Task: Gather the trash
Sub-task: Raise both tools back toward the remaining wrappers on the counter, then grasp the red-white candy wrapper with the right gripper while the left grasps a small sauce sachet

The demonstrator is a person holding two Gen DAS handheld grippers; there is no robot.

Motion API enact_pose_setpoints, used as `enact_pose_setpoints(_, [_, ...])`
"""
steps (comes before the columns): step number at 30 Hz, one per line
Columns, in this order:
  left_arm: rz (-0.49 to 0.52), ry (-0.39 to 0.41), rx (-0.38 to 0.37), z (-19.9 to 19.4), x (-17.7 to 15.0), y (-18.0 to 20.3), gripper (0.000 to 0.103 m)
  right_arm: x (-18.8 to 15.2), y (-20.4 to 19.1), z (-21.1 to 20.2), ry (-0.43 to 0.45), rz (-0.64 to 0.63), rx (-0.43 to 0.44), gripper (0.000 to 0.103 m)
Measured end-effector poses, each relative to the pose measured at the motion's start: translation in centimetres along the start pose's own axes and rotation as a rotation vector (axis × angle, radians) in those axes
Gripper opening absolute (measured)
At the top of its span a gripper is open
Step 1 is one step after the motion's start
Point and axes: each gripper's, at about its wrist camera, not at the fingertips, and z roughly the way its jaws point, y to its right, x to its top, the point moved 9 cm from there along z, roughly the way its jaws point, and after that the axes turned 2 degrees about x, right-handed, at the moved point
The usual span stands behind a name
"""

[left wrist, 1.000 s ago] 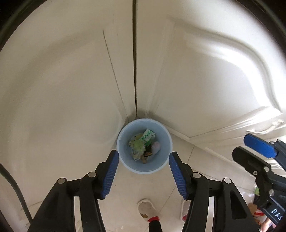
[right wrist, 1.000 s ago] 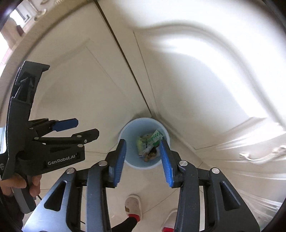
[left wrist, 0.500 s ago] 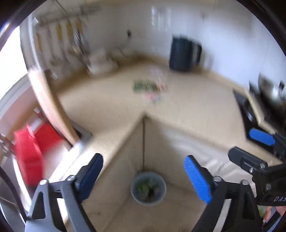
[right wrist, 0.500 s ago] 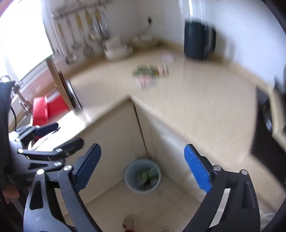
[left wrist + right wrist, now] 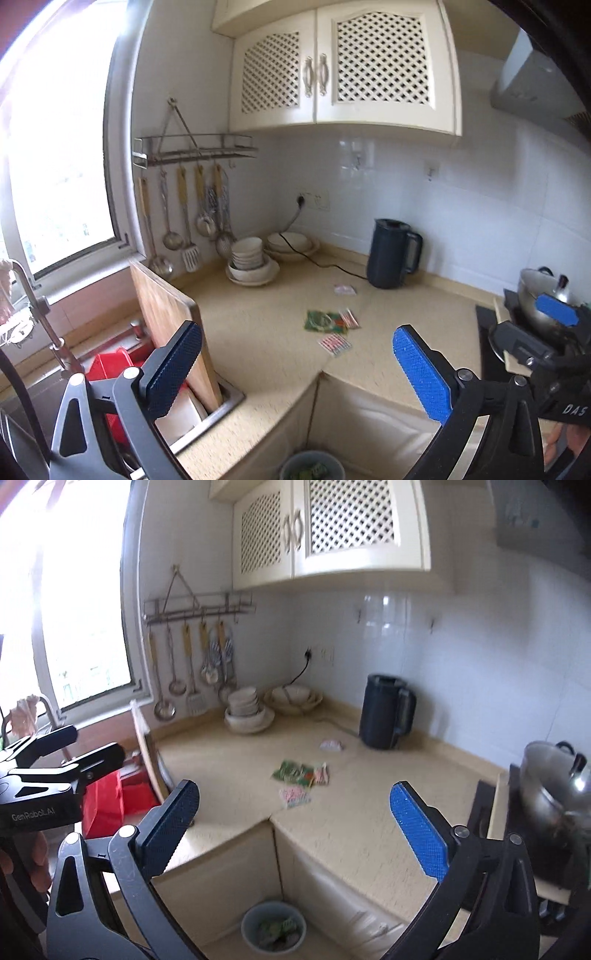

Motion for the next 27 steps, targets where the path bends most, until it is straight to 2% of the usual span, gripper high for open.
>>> enact_pose_setpoints(2, [-0.002, -0.017, -0.001, 1.0, -0.6, 0.4, 0.102, 0.6, 0.2, 1.3, 0.014, 0.002, -0.001, 0.103])
enact_pose_setpoints(7, [0.018, -0.075, 0.036, 8.1, -1.7, 1.6, 0.102, 1.6, 1.9, 5.0, -0.003, 0.012, 0.004, 0.103])
enact_pose_setpoints(10, [0.012, -0.144, 0.042, 13.4, -2.2, 2.2, 0.102, 1.6, 3.2, 9.5, -0.041, 0.026, 0.014, 0.103])
enact_pose_setpoints(15, [-0.01, -0.251, 0.094, 22.6, -3.5, 3.2, 0.102, 0.9, 5.7, 19.8, -0.136, 0.034, 0.053, 0.103])
enact_pose_setpoints(16, [-0.023, -0.283, 0.108, 24.9, -4.0, 3.3, 0.102, 0.5, 6.5, 23.1, -0.175, 0.036, 0.062, 0.103])
enact_pose_setpoints(21, [-0.088, -0.437, 0.147, 35.9, -6.2, 5.0, 0.102, -0.5, 9.5, 34.6, -0.311, 0.021, 0.084, 0.103])
enact_pose_setpoints(25, [-0.116, -0.524, 0.175, 42.0, -8.2, 6.4, 0.102, -1.3, 11.7, 44.3, -0.401, -0.069, 0.105, 0.103])
enact_pose_setpoints(27, [-0.123, -0.561, 0.18, 44.9, -8.5, 7.1, 0.102, -1.9, 12.2, 47.8, -0.438, -0.096, 0.135, 0.103])
